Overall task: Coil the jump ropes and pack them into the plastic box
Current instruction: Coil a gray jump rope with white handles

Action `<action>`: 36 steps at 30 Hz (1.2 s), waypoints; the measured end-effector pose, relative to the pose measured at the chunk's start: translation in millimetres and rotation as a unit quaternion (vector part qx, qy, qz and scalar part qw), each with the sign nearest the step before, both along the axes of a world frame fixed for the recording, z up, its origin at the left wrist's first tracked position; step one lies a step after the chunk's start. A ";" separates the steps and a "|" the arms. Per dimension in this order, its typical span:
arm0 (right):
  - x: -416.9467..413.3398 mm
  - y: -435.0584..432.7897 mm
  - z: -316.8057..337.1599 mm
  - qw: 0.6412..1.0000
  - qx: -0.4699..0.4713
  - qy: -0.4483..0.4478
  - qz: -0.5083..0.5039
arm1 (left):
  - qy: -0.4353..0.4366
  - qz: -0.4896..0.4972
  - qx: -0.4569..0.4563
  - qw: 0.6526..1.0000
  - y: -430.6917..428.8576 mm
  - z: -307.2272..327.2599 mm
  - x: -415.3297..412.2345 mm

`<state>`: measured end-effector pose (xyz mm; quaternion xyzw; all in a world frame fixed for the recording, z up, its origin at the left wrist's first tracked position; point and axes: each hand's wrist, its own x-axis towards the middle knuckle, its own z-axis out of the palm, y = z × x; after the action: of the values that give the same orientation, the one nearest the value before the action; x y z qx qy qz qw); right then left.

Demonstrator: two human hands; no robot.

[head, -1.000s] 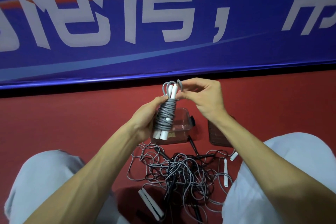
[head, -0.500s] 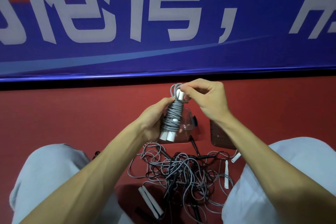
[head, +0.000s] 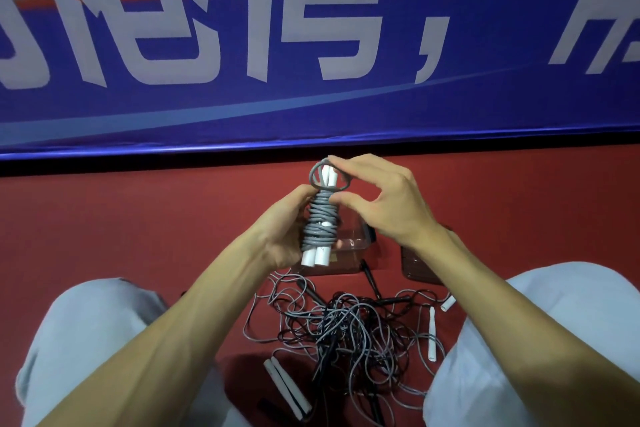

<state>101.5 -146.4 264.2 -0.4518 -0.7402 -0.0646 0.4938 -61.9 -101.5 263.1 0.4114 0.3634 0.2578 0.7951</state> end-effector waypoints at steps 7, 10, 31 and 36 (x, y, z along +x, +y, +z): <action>-0.3 2.9 -5.4 0.999 0.024 -0.038 0.013 | 0.004 -0.032 0.022 0.999 0.2 -6.3 1.5; 1.3 3.9 -7.4 0.999 0.005 -0.046 0.019 | 0.009 -0.035 0.023 0.999 -0.4 -6.4 2.0; -1.8 2.4 -2.9 0.985 0.048 -0.005 -0.167 | -0.001 0.095 0.082 0.992 -8.8 -4.5 4.8; 0.0 1.4 -1.9 0.979 -0.013 -0.043 -0.201 | -0.012 0.126 0.103 0.987 -9.5 -2.9 2.1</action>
<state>101.5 -145.0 262.3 -0.5944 -0.6558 -0.1718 0.4326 -59.8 -111.0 260.2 0.4388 0.3742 0.3967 0.7142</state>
